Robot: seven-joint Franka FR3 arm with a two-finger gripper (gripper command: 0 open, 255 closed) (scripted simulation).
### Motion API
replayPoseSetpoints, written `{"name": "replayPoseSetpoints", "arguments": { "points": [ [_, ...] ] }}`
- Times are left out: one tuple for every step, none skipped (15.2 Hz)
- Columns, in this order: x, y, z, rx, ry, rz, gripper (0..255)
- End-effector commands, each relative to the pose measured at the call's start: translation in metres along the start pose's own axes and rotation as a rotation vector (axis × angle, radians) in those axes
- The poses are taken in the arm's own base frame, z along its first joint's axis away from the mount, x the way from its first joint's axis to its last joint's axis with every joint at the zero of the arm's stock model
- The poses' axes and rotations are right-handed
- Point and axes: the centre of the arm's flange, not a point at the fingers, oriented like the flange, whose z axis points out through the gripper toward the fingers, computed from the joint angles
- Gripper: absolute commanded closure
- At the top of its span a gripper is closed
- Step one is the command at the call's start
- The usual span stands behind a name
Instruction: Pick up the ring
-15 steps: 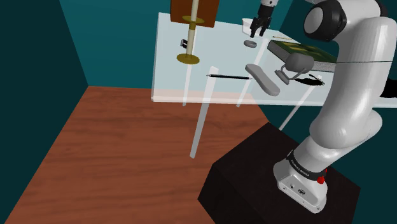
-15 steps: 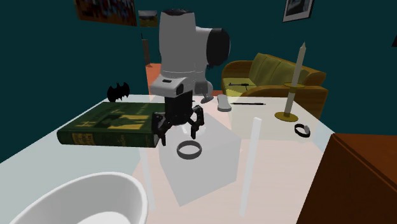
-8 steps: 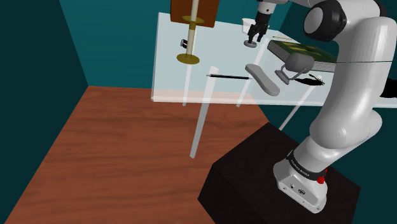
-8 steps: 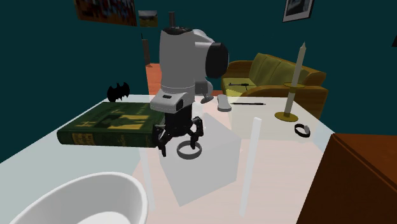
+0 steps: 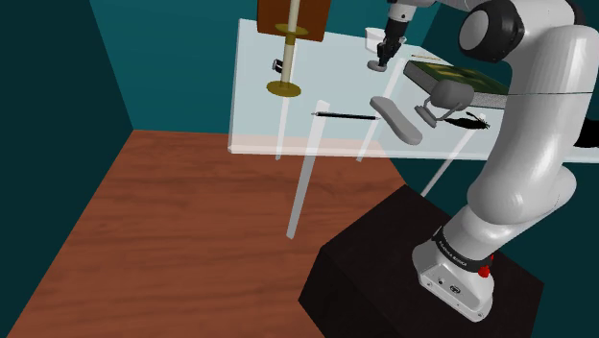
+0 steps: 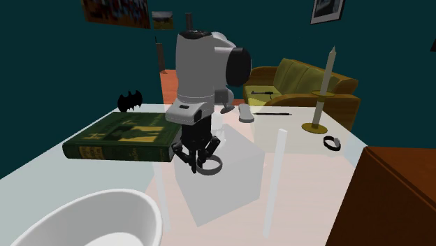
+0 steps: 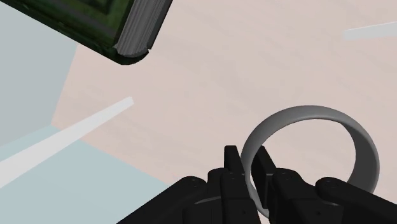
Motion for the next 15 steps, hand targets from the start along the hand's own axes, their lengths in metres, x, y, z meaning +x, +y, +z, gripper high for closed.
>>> {"name": "replayPoseSetpoints", "arguments": {
  "points": [
    [0.0,0.001,0.001,0.0,-0.002,0.001,255],
    [0.0,0.001,0.002,0.0,-0.002,0.001,255],
    [-0.001,0.002,0.001,0.0,-0.003,0.001,255],
    [-0.001,0.002,-0.004,0.0,-0.003,0.001,255],
    [-0.001,0.002,-0.009,0.0,-0.003,0.001,255],
    [-0.001,0.003,-0.014,0.0,-0.003,0.001,255],
    [-0.001,0.003,-0.02,0.0,-0.003,0.001,255],
    [-0.001,0.003,-0.025,0.0,-0.003,0.001,255],
    [-0.001,0.003,-0.03,0.0,-0.003,0.001,255],
    [-0.001,0.003,-0.036,0.0,-0.003,0.001,255],
    [-0.001,0.004,-0.041,0.0,-0.003,0.001,255],
    [-0.001,0.004,-0.046,0.0,-0.003,0.001,255],
    [-0.001,0.004,-0.051,0.0,-0.003,0.001,255],
    [-0.001,0.004,-0.057,0.0,-0.003,0.001,255],
    [-0.001,0.005,-0.062,0.0,-0.003,0.001,255]
  ]
}}
